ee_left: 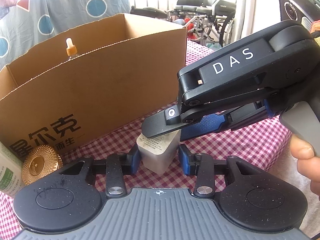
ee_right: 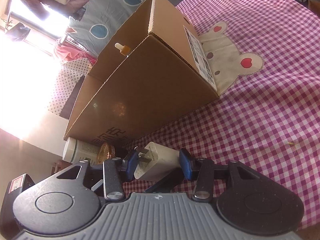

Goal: Organize rigid objects

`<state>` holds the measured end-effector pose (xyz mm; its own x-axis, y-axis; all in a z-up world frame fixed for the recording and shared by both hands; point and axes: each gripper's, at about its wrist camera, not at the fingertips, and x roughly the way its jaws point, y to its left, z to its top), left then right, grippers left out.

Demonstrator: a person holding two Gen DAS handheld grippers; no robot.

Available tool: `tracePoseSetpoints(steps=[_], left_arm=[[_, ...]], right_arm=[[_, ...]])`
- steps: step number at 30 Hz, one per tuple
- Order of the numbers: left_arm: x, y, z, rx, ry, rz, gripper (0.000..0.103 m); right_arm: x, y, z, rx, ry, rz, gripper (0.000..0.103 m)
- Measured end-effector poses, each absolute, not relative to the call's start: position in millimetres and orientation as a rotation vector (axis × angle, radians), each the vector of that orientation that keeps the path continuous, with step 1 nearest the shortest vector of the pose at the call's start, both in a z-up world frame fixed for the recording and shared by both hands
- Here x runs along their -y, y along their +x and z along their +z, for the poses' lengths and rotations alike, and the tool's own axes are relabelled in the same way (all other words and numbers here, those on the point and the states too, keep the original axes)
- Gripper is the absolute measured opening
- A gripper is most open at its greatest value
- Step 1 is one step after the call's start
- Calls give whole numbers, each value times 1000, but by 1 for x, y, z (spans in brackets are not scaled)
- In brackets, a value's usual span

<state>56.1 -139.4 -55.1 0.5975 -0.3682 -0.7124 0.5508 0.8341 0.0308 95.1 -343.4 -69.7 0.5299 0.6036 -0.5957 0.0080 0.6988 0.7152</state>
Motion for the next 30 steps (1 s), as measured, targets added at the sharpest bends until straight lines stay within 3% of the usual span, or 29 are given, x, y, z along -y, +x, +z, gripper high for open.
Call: tracePoseSetpoints(steps=[15,30], left_arm=[[132,53,-52,-744,227,-532,29],[121,37,-7,-616,190,-505,26]], right_arm=[[345,86,-61,-914,692,384,42],[329,61,-16,-840,640,423,37]])
